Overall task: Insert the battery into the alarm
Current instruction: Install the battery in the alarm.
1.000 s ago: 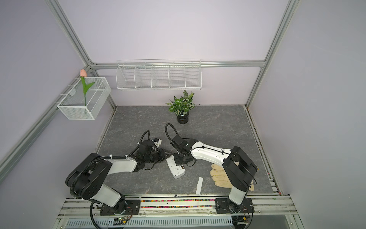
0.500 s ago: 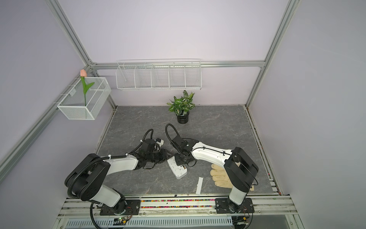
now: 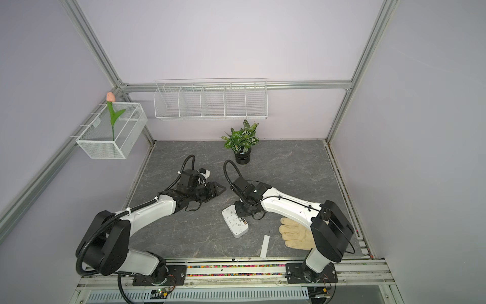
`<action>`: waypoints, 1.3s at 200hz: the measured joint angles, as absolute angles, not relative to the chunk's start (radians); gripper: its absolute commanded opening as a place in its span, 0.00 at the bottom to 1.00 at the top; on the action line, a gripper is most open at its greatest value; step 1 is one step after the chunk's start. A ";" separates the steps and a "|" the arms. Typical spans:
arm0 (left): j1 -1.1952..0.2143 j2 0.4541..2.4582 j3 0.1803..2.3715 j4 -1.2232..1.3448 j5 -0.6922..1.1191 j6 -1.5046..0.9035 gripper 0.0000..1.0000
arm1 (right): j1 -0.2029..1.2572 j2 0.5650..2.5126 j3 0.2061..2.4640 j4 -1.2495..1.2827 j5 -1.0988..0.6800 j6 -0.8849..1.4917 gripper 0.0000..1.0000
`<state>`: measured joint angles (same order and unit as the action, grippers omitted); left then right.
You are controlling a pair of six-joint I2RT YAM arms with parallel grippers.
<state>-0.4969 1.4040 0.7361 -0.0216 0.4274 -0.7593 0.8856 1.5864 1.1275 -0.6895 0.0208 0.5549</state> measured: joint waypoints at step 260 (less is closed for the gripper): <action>-0.691 1.269 0.456 0.033 0.341 -0.935 0.66 | 0.853 1.544 0.920 -0.500 -0.155 0.569 0.12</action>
